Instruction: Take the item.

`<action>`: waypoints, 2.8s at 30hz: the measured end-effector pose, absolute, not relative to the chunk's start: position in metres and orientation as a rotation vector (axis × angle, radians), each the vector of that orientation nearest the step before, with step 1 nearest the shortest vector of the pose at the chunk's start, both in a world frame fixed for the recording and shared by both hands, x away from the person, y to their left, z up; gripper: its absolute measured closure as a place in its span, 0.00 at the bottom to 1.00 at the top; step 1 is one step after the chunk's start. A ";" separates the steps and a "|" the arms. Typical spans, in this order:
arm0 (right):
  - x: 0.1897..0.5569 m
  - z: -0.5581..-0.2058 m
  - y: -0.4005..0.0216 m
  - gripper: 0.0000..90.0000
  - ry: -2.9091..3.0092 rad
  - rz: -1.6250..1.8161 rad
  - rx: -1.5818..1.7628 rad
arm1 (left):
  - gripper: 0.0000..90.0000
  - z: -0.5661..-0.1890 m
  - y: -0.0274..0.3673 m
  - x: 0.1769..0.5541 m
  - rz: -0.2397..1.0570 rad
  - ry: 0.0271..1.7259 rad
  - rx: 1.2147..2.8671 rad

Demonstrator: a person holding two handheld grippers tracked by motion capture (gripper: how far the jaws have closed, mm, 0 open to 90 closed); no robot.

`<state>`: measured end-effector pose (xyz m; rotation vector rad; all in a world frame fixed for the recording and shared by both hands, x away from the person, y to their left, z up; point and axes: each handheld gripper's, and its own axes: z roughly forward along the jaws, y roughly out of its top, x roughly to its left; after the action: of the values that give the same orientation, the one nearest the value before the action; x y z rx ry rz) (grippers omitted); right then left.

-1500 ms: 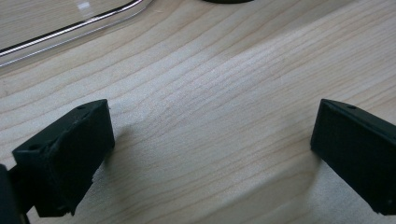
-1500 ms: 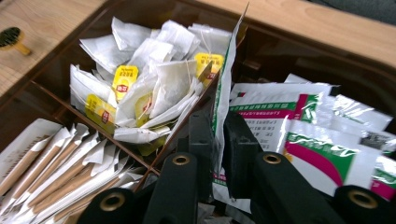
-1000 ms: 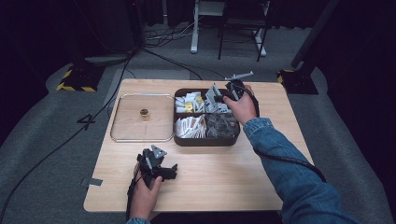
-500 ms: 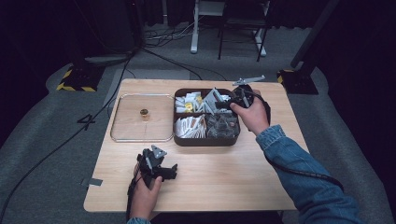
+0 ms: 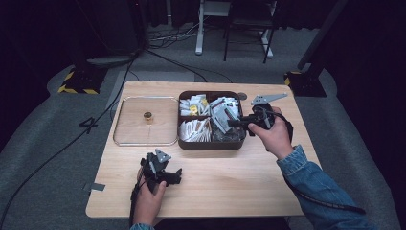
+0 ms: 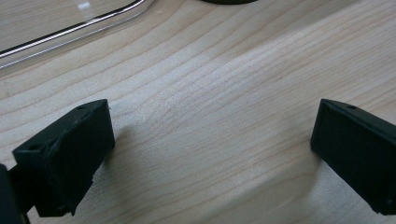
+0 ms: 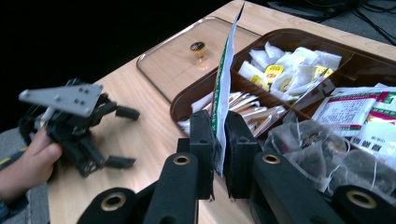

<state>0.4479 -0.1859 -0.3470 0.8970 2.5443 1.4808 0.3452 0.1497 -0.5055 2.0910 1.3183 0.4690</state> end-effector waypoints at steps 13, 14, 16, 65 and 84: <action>0.408 -0.358 -0.211 0.93 2.622 1.468 0.877 | 0.00 -0.505 0.150 0.345 0.469 1.318 2.091; 0.405 -0.360 -0.212 0.93 2.627 1.462 0.872 | 0.00 -0.505 0.150 0.345 0.469 1.318 2.091; 0.401 -0.361 -0.213 0.93 2.631 1.462 0.868 | 0.00 -0.505 0.150 0.345 0.469 1.318 2.091; 0.353 -0.440 -0.197 0.93 2.936 1.087 0.845 | 0.00 -0.505 0.150 0.345 0.469 1.319 2.091; 0.357 -0.450 -0.197 0.77 2.934 1.054 0.850 | 0.00 -0.505 0.150 0.345 0.469 1.319 2.091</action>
<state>0.3567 -0.1969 -0.4502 0.8505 2.9336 1.0543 0.3452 0.1496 -0.5054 2.0910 1.3187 0.4688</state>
